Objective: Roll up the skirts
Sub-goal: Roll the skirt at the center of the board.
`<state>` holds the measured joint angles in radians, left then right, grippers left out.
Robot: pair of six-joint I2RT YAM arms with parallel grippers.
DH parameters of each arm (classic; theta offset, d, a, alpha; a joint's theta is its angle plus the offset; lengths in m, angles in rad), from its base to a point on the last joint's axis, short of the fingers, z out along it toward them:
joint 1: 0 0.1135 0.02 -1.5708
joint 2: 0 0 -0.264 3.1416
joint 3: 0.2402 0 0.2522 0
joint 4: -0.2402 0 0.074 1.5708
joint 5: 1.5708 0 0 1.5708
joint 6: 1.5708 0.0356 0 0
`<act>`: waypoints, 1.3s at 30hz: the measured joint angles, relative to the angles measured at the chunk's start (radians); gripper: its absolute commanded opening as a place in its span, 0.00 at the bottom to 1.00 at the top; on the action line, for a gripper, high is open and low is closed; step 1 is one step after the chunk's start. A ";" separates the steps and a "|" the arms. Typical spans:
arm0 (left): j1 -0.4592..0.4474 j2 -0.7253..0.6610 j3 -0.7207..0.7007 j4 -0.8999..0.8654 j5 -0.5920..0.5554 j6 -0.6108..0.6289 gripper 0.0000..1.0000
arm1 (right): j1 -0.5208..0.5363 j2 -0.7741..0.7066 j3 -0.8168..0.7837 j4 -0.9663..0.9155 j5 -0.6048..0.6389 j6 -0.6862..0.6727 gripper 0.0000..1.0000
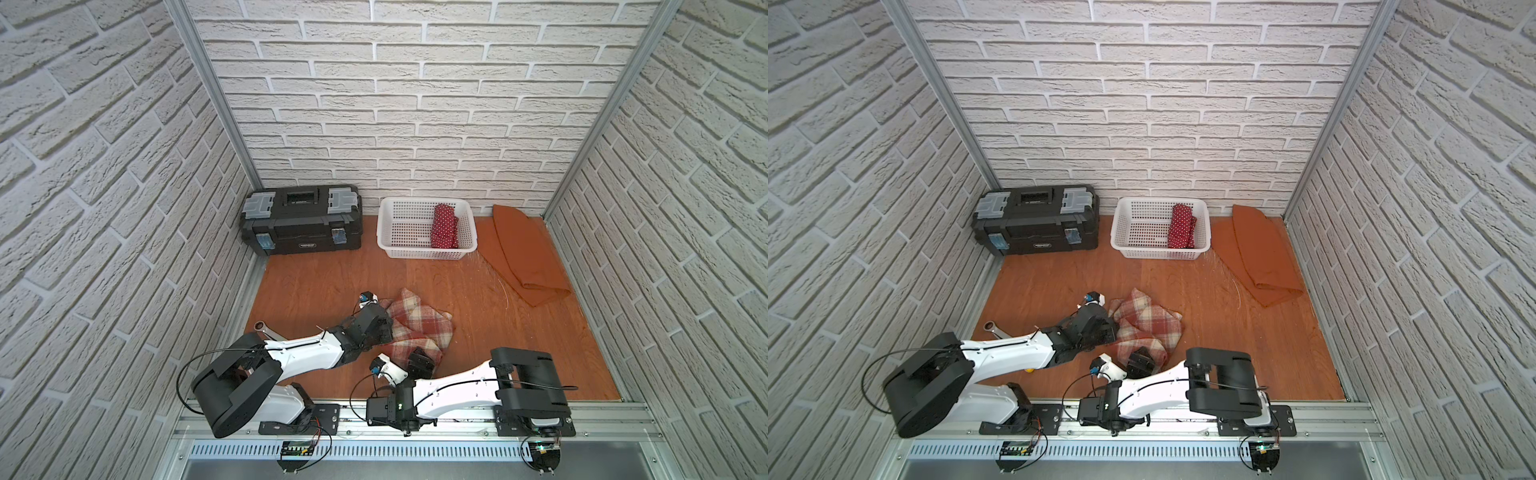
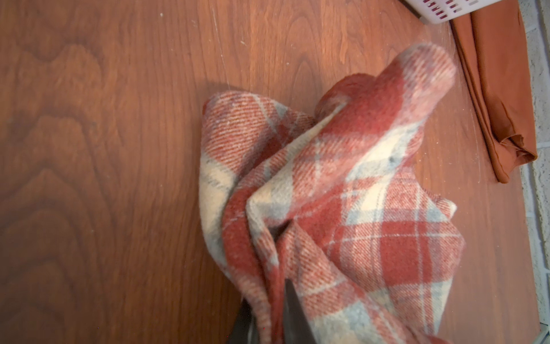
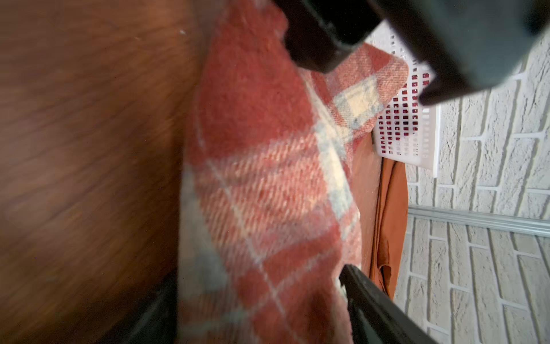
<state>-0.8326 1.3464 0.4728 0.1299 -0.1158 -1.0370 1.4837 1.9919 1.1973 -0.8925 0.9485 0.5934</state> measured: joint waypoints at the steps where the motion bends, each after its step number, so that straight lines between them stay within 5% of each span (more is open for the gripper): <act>1: 0.000 0.000 0.003 -0.006 0.000 0.001 0.00 | -0.008 0.028 0.017 -0.031 0.008 0.033 0.83; 5: 0.000 0.000 0.017 -0.031 0.001 0.005 0.00 | -0.027 0.135 0.104 -0.190 0.069 0.168 0.73; 9: 0.001 0.000 0.027 -0.049 0.010 0.005 0.00 | -0.034 0.189 0.115 -0.250 0.080 0.232 0.47; 18: 0.002 -0.009 0.032 -0.051 0.036 0.007 0.00 | -0.065 0.129 0.045 -0.167 0.019 0.193 0.13; 20: 0.006 -0.016 0.032 -0.053 0.042 0.008 0.35 | -0.072 0.108 0.035 -0.140 -0.004 0.160 0.10; 22: 0.017 -0.036 0.029 -0.074 0.048 0.012 0.51 | -0.080 0.094 0.027 -0.128 -0.036 0.127 0.07; 25: 0.061 -0.111 0.011 -0.113 0.058 0.016 0.98 | -0.095 0.075 0.017 -0.121 -0.081 0.063 0.06; 35: 0.454 -0.476 0.002 -0.339 0.067 0.111 0.98 | -0.110 -0.035 0.005 -0.078 -0.311 -0.093 0.06; 39: 0.512 -0.517 -0.010 -0.361 0.101 0.121 0.98 | -0.127 -0.109 0.005 -0.028 -0.476 -0.139 0.06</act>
<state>-0.3206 0.8299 0.4629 -0.2310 -0.0143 -0.9165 1.3571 1.8824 1.2018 -0.9207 0.4728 0.4545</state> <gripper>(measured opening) 0.982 0.237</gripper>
